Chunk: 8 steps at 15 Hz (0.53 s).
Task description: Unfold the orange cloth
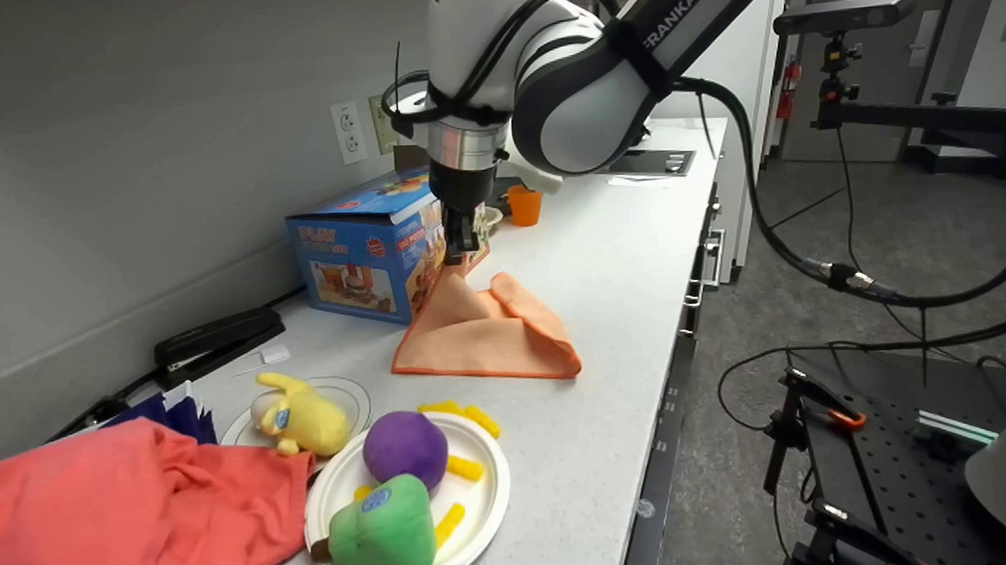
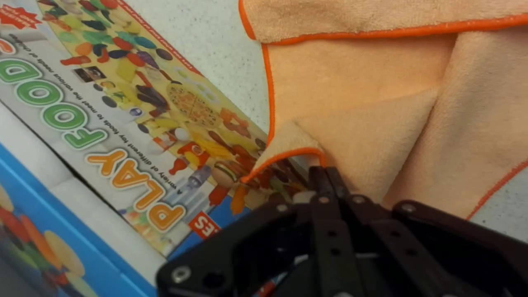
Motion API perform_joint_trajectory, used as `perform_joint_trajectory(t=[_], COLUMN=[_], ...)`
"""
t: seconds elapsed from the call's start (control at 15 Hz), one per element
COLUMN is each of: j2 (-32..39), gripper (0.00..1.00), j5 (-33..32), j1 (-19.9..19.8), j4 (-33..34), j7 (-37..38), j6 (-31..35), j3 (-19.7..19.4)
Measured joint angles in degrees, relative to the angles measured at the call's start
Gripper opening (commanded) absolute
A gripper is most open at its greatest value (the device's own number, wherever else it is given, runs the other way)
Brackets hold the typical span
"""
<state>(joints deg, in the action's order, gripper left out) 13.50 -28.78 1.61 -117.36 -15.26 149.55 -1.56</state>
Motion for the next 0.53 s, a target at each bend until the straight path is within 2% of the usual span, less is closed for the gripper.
perform_joint_trajectory(t=[0.27, 0.53], j2=[-0.3, -1.2], gripper=[0.0, 0.0], j5=[2.3, 10.8], j1=[-0.3, -1.2], j4=[0.0, -1.0], j7=[-0.2, -5.6], j6=[0.2, 0.2], j3=[0.0, 1.4])
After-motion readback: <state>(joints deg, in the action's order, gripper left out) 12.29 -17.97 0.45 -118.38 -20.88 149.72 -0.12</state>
